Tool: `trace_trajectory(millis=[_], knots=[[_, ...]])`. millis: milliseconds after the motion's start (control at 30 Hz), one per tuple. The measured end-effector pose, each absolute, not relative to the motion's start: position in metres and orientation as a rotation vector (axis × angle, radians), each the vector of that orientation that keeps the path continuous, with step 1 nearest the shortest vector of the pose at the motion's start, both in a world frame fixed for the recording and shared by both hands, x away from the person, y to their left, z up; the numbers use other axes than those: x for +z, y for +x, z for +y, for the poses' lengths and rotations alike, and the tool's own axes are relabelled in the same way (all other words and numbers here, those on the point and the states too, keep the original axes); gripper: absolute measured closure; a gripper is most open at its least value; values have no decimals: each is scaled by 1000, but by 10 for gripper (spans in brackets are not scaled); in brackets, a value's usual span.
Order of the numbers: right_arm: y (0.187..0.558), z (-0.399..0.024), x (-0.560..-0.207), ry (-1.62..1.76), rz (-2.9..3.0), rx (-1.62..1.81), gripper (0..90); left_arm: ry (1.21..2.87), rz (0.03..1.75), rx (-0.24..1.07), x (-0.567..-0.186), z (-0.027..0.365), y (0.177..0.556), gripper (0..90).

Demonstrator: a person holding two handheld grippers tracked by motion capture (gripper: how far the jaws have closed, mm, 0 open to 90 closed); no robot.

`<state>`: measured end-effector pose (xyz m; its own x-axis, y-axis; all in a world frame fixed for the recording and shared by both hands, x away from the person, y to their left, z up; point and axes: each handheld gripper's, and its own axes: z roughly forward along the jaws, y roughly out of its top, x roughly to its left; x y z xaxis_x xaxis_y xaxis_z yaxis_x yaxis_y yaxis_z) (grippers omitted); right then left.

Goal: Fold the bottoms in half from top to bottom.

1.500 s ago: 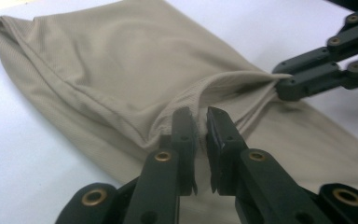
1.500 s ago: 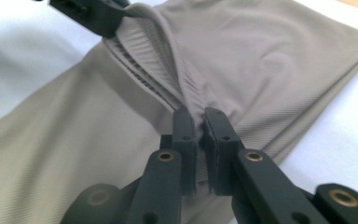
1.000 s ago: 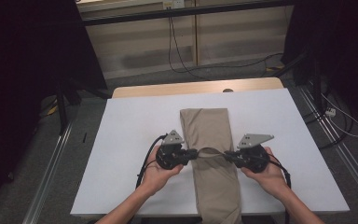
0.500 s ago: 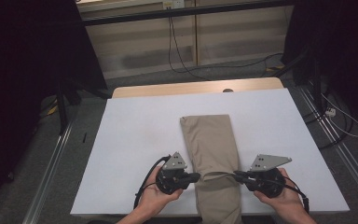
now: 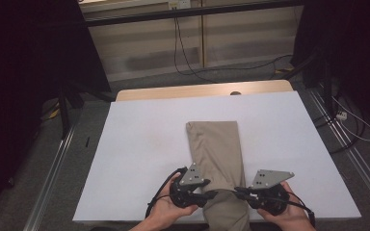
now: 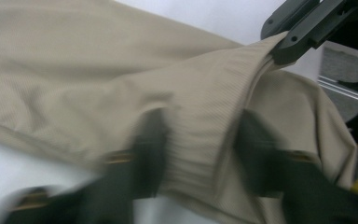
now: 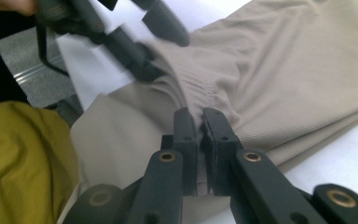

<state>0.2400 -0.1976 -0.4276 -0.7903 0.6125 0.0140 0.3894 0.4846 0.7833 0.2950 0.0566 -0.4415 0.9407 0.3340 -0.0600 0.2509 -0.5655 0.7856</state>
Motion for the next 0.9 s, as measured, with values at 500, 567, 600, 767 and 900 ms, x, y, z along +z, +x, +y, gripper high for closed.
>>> trace_trajectory(millis=[500, 567, 600, 767, 900], knots=[[198, -195, -446, 770, 2578, 1121, 797, 2325, 269, 36, -446, 56, 250, 829], [197, -196, -446, 793, 2576, 1142, 785, 2313, 287, -4, -448, 57, 251, 801], [198, -197, -446, 808, 2581, 1165, 768, 2324, 281, -20, -447, 58, 251, 778], [205, -200, -443, 868, 2566, 1251, 513, 2259, 353, -10, -438, 63, 258, 554], [215, -204, -431, 916, 2478, 1317, 404, 2179, 454, 20, -429, 71, 277, 345]])
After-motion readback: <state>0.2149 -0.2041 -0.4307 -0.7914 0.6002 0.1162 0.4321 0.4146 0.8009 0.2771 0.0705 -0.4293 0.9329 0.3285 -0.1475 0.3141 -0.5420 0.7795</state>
